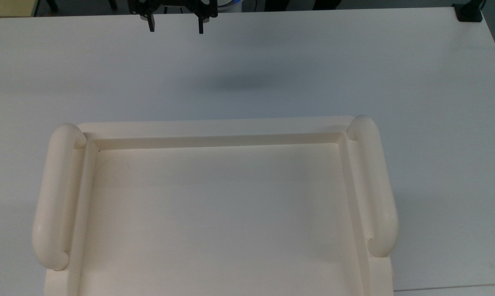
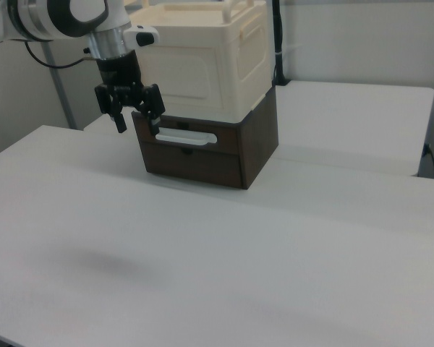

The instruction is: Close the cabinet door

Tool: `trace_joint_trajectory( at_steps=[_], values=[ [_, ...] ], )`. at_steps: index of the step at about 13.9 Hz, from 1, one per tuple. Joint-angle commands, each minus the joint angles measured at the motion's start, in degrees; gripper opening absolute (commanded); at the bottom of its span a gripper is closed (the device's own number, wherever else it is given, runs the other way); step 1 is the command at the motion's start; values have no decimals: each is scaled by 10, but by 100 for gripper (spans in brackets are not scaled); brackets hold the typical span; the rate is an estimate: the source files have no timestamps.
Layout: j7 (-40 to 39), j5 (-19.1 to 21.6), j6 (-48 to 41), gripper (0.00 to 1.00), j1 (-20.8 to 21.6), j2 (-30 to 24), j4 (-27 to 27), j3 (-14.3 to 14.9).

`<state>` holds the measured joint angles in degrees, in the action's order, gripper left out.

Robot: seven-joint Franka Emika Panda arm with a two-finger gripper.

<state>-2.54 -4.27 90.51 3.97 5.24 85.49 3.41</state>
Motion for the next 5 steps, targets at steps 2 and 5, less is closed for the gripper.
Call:
trace_joint_trajectory(
  at_steps=[2,5],
  values=[
    [-4,-10,-4,100,0,-18,15,2],
    [-4,-10,-3,100,-1,-17,13,2]
  ],
)
